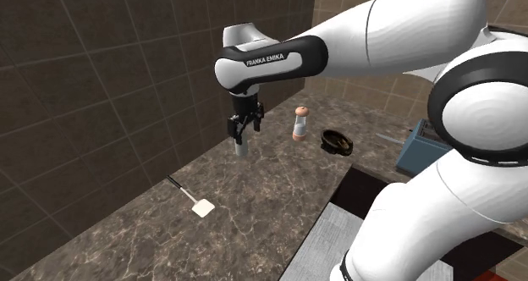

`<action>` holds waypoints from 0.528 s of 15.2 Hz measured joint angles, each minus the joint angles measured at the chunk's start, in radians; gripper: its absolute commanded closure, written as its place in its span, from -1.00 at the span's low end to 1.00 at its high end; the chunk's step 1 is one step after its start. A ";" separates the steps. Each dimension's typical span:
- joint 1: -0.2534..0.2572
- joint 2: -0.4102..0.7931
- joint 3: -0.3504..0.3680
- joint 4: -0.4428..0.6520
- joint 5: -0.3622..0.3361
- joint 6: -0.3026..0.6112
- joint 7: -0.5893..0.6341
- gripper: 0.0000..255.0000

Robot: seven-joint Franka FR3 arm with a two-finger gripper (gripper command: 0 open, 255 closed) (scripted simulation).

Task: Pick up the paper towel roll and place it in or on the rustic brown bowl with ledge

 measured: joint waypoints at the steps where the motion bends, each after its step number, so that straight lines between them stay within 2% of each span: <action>1: -0.005 0.030 -0.008 0.017 -0.002 0.017 -0.009 -1.00; 8: -0.039 0.255 -0.052 0.221 0.003 0.068 -0.066 -1.00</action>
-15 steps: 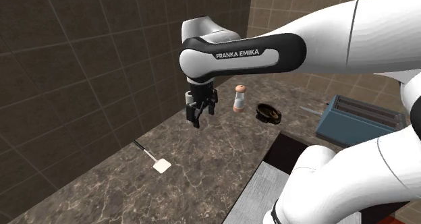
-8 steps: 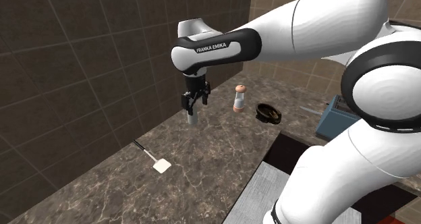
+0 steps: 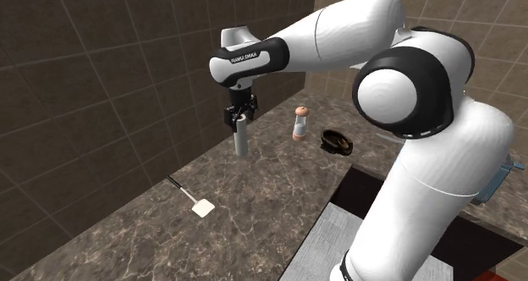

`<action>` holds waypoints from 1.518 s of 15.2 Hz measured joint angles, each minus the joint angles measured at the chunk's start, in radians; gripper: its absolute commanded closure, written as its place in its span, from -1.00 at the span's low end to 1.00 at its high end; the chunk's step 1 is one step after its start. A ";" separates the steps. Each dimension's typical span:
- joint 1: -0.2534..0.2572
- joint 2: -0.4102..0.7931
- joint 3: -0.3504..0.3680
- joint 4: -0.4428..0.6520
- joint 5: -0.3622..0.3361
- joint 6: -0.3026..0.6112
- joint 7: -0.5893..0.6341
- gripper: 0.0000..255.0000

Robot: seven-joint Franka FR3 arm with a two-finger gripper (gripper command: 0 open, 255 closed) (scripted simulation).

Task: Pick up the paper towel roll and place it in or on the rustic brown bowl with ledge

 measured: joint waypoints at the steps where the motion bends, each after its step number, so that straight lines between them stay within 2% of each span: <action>1: -0.005 0.037 -0.005 0.034 0.004 0.008 -0.008 -1.00; 11: -0.074 0.391 -0.038 0.463 0.052 -0.027 -0.077 -1.00; 14: -0.077 0.417 -0.038 0.476 0.056 -0.011 -0.079 -1.00; 18: -0.075 0.430 -0.036 0.434 0.058 0.043 -0.078 -1.00; 23: -0.079 0.437 -0.036 0.430 0.060 0.054 -0.083 -1.00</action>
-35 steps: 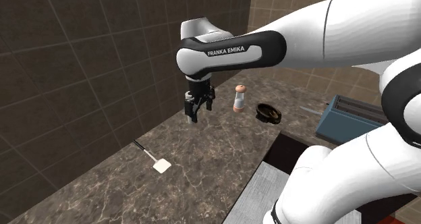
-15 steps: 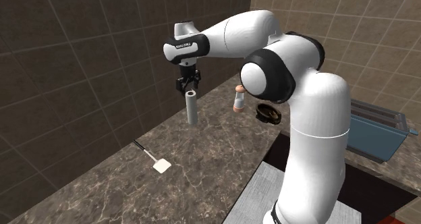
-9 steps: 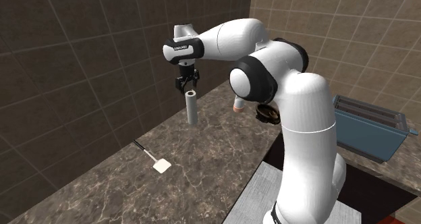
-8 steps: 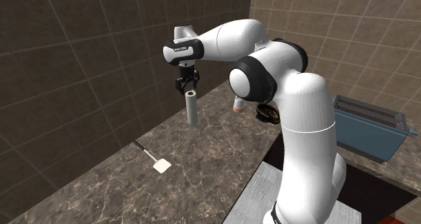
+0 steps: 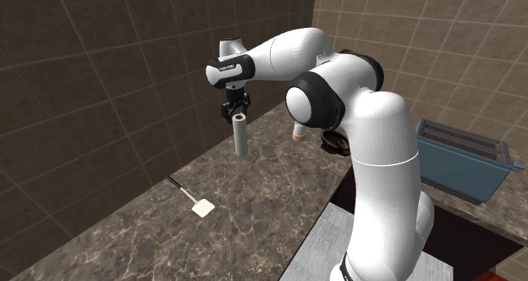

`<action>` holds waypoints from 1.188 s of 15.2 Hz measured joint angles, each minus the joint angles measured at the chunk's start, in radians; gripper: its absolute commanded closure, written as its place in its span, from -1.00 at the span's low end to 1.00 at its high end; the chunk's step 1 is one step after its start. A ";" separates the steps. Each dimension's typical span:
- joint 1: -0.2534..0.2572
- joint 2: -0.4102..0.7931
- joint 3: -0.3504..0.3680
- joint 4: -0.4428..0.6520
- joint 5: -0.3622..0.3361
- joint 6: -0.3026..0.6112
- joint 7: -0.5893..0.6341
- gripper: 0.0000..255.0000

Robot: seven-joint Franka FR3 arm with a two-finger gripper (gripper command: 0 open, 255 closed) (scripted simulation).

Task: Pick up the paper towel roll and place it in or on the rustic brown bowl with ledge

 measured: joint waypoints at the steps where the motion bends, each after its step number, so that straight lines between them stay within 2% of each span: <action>1: 0.000 0.000 0.000 0.000 0.000 0.000 0.000 -1.00; 2: 0.000 0.000 0.000 0.000 0.000 0.000 0.000 -1.00; 3: 0.000 0.000 0.000 0.000 0.000 0.000 0.000 1.00; 13: 0.000 0.000 0.000 0.000 0.000 0.000 0.000 1.00; 18: 0.000 -0.014 -0.001 0.036 -0.003 -0.049 0.001 1.00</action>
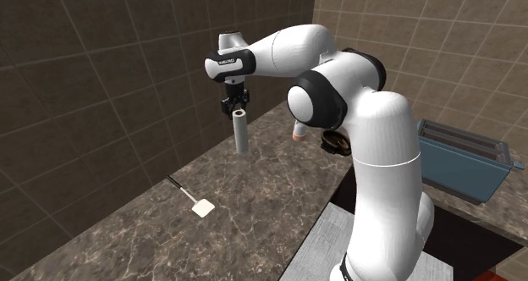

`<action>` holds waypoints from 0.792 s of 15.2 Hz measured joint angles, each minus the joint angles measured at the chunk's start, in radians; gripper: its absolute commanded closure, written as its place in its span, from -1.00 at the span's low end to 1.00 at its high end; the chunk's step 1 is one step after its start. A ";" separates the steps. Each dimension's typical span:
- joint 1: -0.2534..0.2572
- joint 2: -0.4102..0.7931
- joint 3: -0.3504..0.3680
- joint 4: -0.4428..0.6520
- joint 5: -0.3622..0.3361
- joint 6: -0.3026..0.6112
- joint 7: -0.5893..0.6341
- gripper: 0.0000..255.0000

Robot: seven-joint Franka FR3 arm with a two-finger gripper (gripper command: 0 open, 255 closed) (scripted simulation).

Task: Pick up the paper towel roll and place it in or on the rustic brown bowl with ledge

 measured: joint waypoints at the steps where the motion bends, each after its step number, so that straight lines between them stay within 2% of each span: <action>1: -0.001 0.001 0.000 0.013 0.000 -0.012 0.000 1.00; 12: -0.002 -0.010 -0.002 0.140 -0.003 -0.150 0.004 1.00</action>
